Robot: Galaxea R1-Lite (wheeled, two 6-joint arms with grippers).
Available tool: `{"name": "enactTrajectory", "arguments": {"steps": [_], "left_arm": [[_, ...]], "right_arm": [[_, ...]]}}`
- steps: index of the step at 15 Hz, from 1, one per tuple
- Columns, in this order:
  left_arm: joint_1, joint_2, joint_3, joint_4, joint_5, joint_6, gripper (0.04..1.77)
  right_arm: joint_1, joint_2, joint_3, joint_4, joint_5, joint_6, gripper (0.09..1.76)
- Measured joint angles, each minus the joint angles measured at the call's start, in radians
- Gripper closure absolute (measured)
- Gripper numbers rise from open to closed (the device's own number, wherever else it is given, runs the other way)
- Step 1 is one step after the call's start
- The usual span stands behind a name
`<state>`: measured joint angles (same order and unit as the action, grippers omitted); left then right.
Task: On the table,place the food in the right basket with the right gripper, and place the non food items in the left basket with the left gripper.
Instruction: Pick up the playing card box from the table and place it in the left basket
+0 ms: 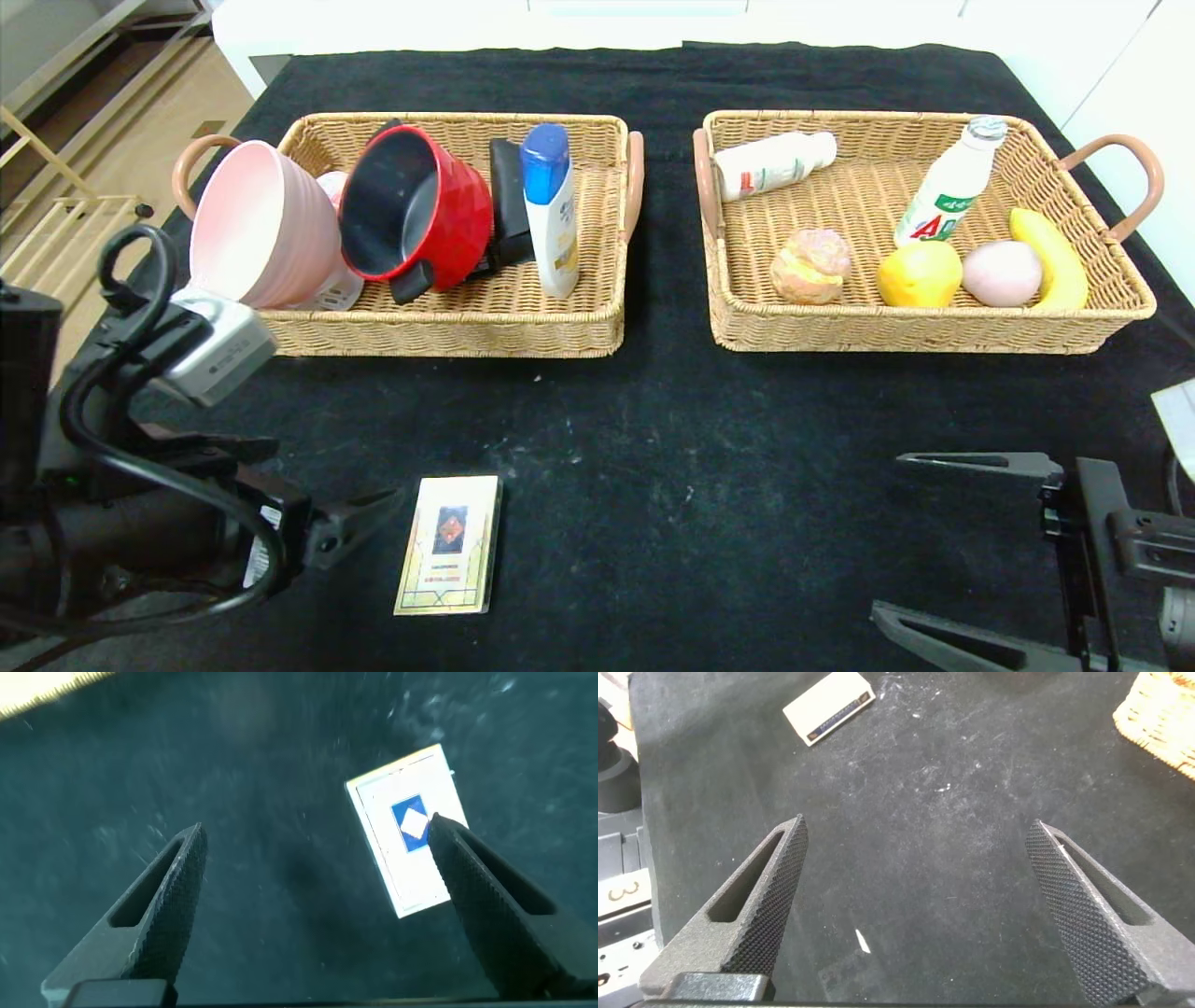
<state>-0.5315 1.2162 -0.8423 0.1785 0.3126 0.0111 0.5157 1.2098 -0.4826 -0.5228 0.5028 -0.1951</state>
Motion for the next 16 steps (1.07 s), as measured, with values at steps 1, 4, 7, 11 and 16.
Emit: {"name": "enactTrajectory", "arguments": {"steps": [1, 4, 7, 11, 16], "left_arm": [[-0.032, 0.026, 0.001, -0.002, 0.037, -0.04, 0.11], [-0.122, 0.118, -0.027, -0.009, 0.087, -0.193, 0.11], [-0.156, 0.19, -0.072, -0.001, 0.093, -0.308, 0.1], [-0.156, 0.226, -0.068, 0.006, 0.053, -0.311, 0.1], [-0.14, 0.261, -0.061, 0.005, 0.049, -0.311, 0.1]], "right_arm": [[0.0, 0.001, 0.001, 0.0, 0.0, 0.0, 0.14], [0.001, 0.003, 0.001, 0.0, -0.003, -0.014, 0.14], [0.001, 0.004, 0.002, -0.001, -0.003, -0.015, 0.14], [0.004, 0.004, 0.003, 0.0, -0.003, -0.018, 0.14], [0.004, 0.004, 0.004, -0.001, -0.003, -0.019, 0.14]]}}
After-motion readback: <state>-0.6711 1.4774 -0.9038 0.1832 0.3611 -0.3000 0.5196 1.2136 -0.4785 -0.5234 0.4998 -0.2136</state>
